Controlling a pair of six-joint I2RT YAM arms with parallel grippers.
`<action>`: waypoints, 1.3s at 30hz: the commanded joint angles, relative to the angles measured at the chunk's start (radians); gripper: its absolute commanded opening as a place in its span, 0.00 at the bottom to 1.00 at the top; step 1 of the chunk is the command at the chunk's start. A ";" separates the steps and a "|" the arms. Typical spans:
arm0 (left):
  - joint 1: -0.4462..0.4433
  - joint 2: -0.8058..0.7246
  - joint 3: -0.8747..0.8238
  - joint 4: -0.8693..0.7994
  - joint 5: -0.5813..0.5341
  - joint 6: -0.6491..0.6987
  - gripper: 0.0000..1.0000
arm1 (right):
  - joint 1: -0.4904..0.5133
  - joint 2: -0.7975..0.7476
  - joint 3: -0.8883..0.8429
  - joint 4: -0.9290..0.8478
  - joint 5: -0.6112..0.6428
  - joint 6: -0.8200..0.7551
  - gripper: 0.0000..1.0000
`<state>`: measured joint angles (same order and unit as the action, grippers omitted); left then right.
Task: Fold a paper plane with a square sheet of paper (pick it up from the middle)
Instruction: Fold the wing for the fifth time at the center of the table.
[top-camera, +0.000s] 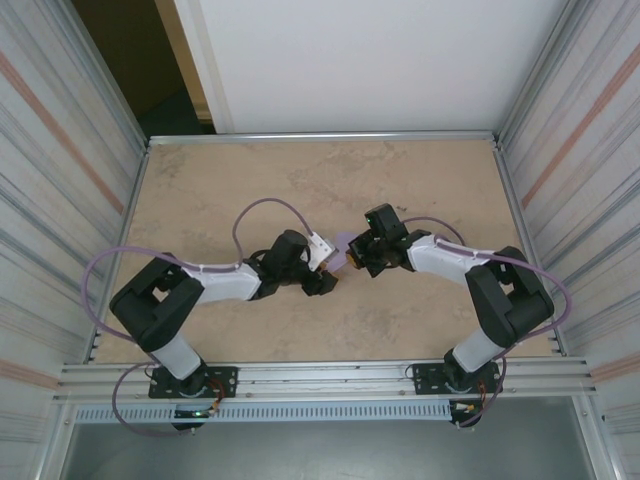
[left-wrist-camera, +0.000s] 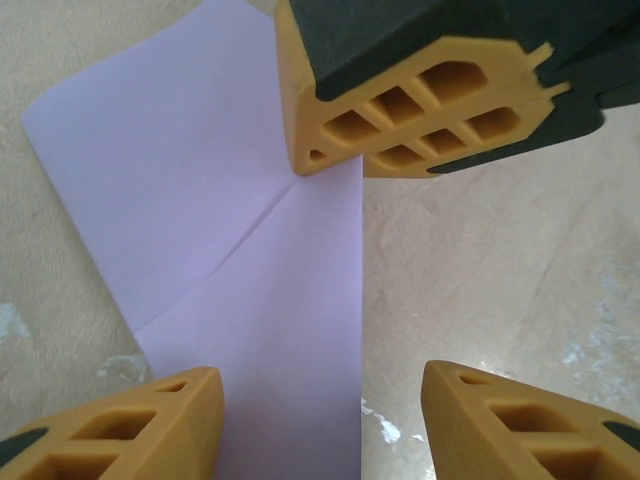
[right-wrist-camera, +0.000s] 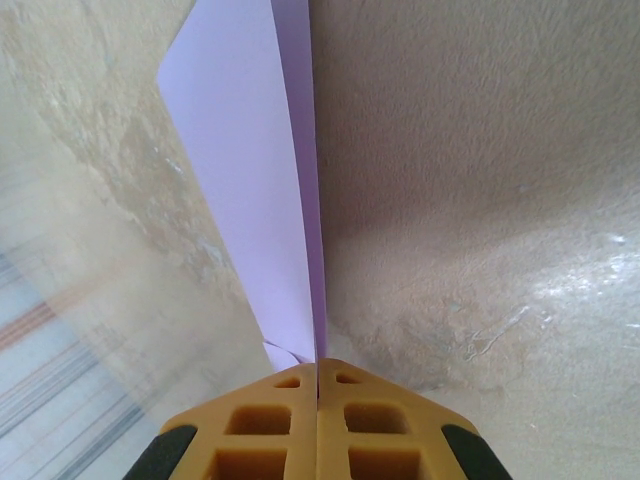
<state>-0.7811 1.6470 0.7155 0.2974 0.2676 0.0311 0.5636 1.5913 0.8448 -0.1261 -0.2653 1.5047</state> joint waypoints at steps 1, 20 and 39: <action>-0.004 0.020 0.041 0.035 0.000 0.109 0.52 | 0.015 0.031 0.035 -0.066 -0.005 0.022 0.00; -0.004 0.099 0.012 0.111 -0.013 0.118 0.30 | 0.007 0.067 0.060 -0.063 -0.060 0.055 0.20; 0.076 0.076 -0.091 0.217 0.125 -0.036 0.19 | -0.105 -0.074 0.039 -0.188 0.053 -0.271 0.67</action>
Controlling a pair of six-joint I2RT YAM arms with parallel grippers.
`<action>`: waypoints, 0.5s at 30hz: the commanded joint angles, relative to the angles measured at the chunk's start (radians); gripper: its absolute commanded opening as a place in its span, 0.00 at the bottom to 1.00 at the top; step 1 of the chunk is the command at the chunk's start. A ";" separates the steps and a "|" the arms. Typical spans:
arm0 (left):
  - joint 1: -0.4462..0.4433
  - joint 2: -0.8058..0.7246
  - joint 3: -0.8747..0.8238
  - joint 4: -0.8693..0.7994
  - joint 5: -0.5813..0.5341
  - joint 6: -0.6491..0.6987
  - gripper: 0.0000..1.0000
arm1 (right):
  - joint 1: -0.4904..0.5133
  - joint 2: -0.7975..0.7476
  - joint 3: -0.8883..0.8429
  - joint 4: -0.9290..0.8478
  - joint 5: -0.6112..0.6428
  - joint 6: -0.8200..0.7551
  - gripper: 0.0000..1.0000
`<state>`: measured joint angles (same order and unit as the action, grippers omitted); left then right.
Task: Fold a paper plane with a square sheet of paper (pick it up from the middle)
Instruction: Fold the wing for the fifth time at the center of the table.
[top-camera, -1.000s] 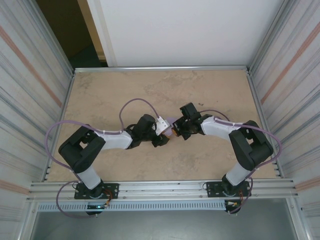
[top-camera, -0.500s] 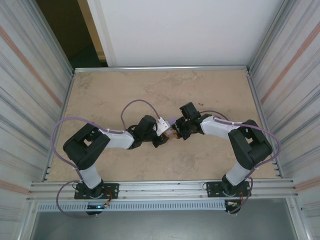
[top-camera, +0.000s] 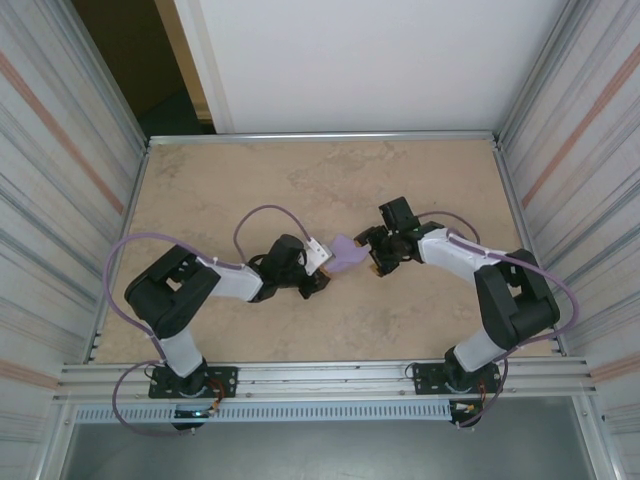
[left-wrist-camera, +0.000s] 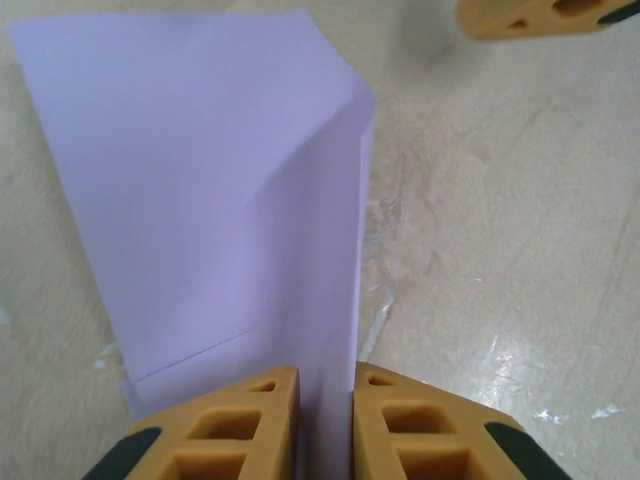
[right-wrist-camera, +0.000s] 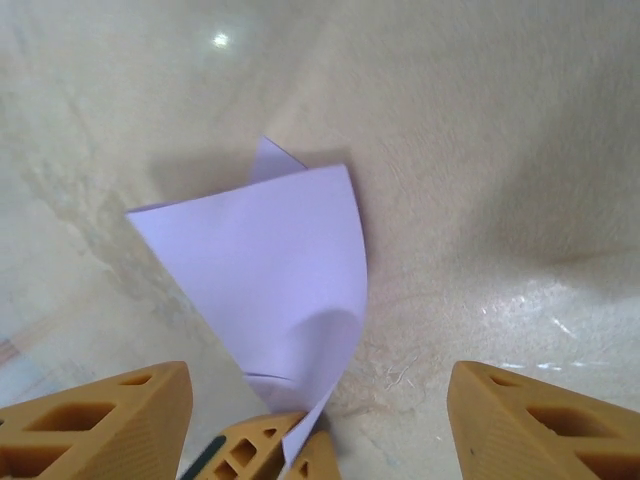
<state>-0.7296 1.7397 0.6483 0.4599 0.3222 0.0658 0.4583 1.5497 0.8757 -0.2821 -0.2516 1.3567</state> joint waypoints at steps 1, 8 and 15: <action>0.033 -0.020 -0.031 0.065 0.094 -0.085 0.18 | 0.000 -0.035 0.003 -0.023 0.028 -0.162 0.67; 0.086 -0.035 -0.064 0.125 0.189 -0.142 0.18 | 0.000 0.005 0.054 -0.084 -0.059 -0.344 0.68; 0.096 -0.070 -0.052 0.104 0.202 -0.120 0.16 | -0.004 0.027 0.122 -0.141 -0.108 -0.505 0.70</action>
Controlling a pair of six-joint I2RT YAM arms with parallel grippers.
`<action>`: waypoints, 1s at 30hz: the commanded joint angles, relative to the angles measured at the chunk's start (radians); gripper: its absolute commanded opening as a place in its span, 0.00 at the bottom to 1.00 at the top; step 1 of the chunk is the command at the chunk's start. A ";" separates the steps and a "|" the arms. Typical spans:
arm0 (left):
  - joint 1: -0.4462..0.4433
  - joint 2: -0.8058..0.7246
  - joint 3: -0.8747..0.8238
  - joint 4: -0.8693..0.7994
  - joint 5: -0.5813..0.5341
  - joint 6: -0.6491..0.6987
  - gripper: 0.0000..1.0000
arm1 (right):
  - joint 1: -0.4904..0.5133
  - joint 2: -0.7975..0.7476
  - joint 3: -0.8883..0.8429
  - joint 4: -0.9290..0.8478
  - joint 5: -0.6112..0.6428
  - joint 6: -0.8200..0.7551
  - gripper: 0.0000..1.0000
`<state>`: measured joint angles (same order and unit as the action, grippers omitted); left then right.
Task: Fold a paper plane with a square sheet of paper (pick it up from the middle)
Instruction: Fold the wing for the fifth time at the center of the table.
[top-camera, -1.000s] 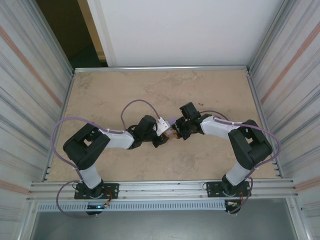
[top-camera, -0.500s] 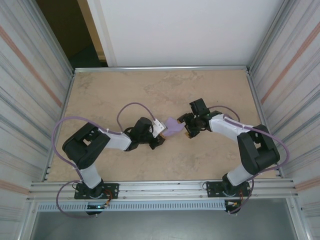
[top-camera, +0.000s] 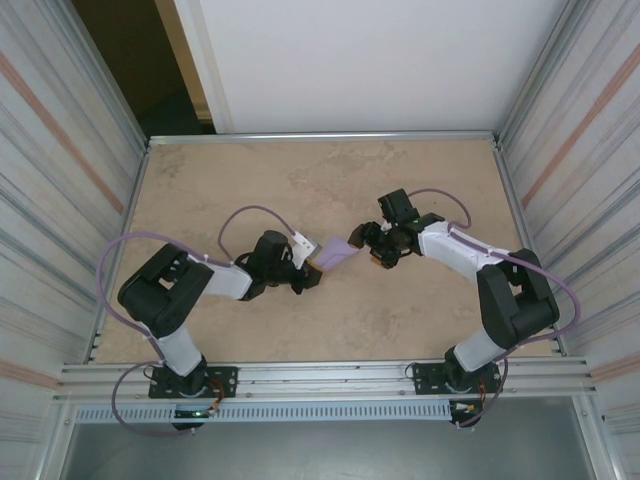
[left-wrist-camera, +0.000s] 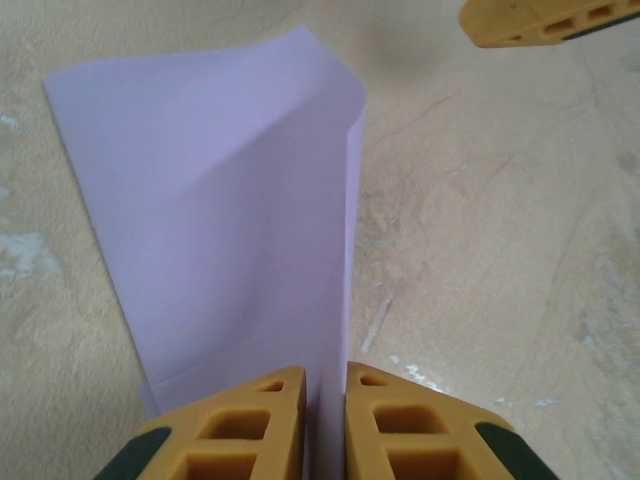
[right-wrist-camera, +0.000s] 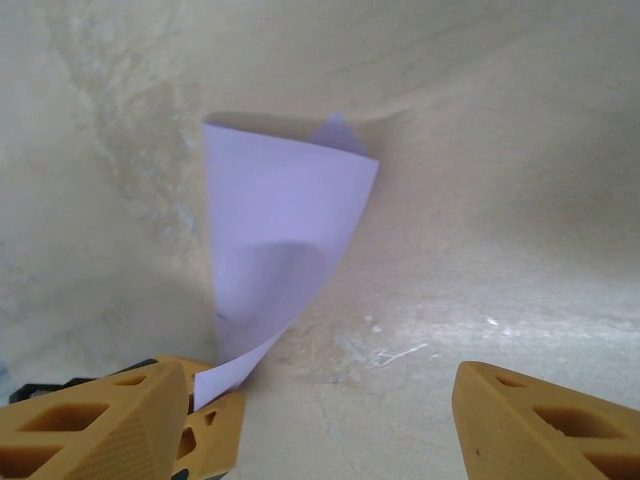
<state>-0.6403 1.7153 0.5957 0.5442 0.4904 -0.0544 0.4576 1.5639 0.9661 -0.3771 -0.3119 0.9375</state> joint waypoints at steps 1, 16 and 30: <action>0.006 -0.049 0.006 0.011 0.031 0.008 0.16 | -0.005 0.020 0.035 -0.046 -0.060 -0.058 0.70; -0.063 0.033 0.131 -0.070 -0.007 0.150 0.16 | -0.050 0.003 -0.059 0.029 -0.023 0.423 0.72; -0.111 0.092 0.174 -0.085 -0.080 0.225 0.16 | -0.062 -0.059 -0.112 0.044 -0.036 0.486 0.70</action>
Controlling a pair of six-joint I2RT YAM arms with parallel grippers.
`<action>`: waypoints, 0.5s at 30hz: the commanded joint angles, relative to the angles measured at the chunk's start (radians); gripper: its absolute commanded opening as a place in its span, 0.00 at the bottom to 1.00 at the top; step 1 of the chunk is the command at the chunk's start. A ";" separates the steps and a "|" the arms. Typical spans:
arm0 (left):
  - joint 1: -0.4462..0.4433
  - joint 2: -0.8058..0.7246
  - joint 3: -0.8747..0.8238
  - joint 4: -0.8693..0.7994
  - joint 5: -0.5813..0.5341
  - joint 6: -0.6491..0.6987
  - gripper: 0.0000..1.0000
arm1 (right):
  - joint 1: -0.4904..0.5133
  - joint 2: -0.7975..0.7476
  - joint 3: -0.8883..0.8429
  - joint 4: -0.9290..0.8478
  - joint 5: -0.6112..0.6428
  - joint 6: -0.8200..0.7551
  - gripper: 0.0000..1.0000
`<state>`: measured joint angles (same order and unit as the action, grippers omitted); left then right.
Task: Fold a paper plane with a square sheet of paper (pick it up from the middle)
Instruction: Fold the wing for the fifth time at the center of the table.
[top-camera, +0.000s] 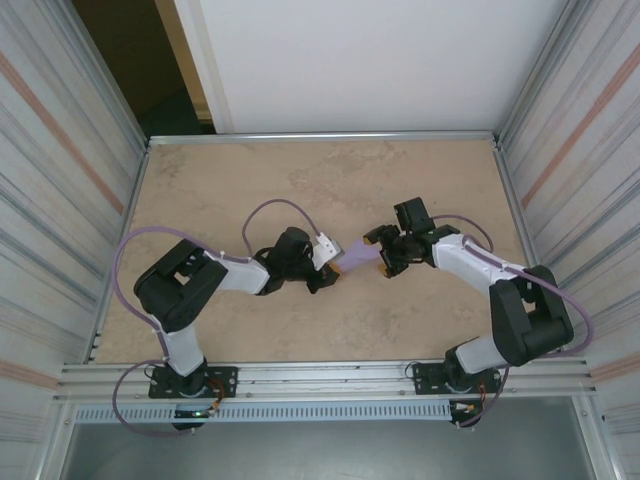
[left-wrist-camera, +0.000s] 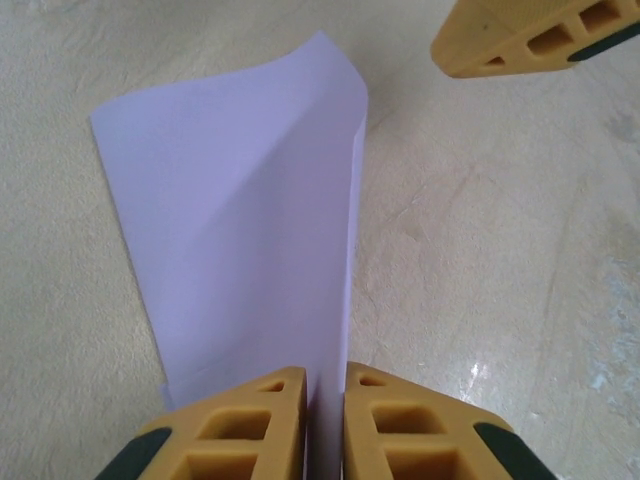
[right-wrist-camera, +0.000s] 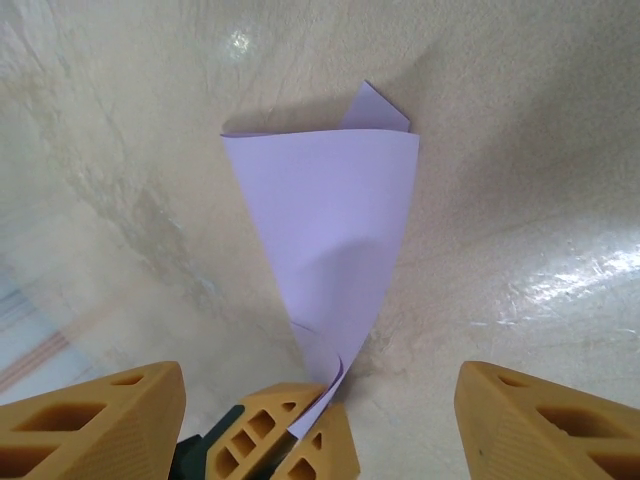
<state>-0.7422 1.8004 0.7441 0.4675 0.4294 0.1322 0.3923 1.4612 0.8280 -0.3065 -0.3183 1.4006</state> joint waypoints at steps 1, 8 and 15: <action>-0.011 0.005 0.029 -0.011 -0.026 0.042 0.16 | 0.010 0.061 0.031 -0.025 -0.038 0.026 0.69; -0.028 0.000 0.033 -0.034 -0.045 0.072 0.17 | 0.051 0.130 0.030 0.019 -0.057 0.069 0.56; -0.040 -0.021 0.028 -0.051 -0.066 0.105 0.19 | 0.060 0.174 0.043 0.028 -0.047 0.085 0.27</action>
<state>-0.7746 1.8011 0.7544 0.4377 0.3809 0.1974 0.4477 1.6157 0.8436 -0.2783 -0.3672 1.4647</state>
